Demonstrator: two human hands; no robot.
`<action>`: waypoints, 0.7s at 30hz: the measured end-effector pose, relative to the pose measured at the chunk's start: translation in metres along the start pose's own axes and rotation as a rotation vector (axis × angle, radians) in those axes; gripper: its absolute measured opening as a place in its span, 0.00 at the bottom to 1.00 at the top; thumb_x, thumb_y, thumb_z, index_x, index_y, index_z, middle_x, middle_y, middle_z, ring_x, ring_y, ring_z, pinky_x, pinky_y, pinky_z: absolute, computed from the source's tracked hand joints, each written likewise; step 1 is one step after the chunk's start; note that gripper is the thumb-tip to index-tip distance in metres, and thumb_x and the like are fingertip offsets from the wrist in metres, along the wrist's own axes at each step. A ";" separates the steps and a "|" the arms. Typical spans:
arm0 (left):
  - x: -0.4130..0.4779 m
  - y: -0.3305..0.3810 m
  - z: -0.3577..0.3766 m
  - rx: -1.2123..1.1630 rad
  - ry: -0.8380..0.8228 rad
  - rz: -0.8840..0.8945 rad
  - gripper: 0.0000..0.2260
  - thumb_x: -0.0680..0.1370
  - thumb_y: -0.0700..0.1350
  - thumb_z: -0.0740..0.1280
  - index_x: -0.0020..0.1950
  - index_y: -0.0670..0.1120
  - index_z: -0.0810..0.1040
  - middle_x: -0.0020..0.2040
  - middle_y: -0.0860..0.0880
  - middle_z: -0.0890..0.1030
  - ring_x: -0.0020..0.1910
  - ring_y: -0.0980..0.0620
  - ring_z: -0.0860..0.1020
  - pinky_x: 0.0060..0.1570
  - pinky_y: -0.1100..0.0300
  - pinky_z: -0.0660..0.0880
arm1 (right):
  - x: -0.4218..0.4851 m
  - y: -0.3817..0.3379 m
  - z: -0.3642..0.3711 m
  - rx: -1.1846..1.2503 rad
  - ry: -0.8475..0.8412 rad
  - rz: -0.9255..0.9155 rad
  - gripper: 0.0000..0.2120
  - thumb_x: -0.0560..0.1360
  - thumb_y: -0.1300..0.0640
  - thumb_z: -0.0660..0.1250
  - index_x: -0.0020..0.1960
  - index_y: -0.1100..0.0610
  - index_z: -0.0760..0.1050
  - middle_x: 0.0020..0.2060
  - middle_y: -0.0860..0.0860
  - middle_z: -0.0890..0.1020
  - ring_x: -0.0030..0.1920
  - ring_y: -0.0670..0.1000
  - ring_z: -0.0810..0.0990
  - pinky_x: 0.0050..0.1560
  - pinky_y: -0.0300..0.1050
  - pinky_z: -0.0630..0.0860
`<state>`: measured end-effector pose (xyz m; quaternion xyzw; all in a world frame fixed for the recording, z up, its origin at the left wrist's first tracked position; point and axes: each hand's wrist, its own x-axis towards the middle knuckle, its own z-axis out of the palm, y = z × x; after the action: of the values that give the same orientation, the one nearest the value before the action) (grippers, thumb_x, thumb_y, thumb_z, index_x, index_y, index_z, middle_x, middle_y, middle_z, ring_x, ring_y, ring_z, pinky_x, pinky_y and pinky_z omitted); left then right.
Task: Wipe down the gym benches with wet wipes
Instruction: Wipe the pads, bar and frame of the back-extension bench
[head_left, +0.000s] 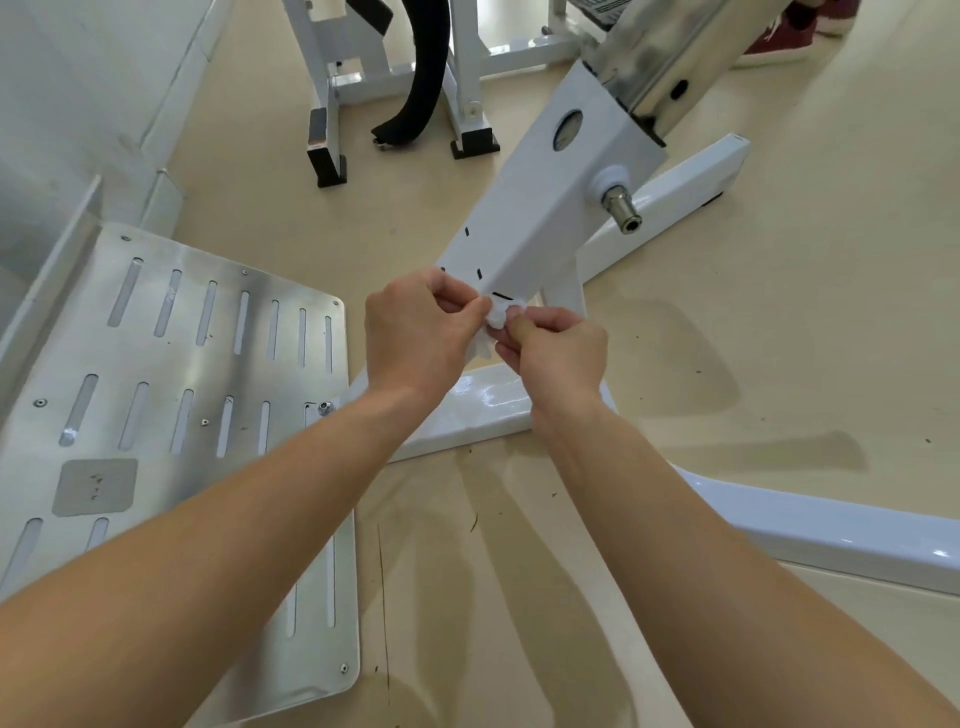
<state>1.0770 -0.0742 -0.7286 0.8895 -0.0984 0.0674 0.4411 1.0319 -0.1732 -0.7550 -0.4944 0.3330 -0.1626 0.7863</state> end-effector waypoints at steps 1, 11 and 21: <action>0.002 0.004 -0.001 -0.002 -0.011 0.004 0.03 0.72 0.47 0.76 0.40 0.51 0.84 0.33 0.57 0.83 0.37 0.61 0.82 0.47 0.59 0.79 | -0.001 -0.005 -0.001 0.008 0.003 -0.024 0.03 0.77 0.64 0.71 0.44 0.61 0.80 0.38 0.56 0.86 0.42 0.50 0.87 0.46 0.42 0.82; -0.007 0.023 -0.004 -0.250 -0.194 -0.006 0.05 0.75 0.38 0.73 0.46 0.47 0.86 0.38 0.51 0.86 0.40 0.55 0.85 0.46 0.60 0.81 | -0.016 -0.011 -0.024 0.040 -0.205 -0.182 0.14 0.78 0.60 0.71 0.64 0.59 0.80 0.50 0.50 0.87 0.50 0.46 0.86 0.49 0.46 0.83; 0.001 -0.004 -0.028 -0.298 -0.160 -0.091 0.07 0.77 0.37 0.68 0.45 0.48 0.84 0.43 0.51 0.86 0.41 0.49 0.84 0.42 0.55 0.81 | 0.008 0.013 -0.007 -0.335 0.138 -0.848 0.08 0.75 0.68 0.70 0.46 0.56 0.81 0.47 0.53 0.78 0.43 0.47 0.80 0.46 0.35 0.78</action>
<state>1.0781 -0.0493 -0.7144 0.8203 -0.1017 -0.0389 0.5615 1.0317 -0.1768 -0.7712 -0.6953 0.1747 -0.4463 0.5356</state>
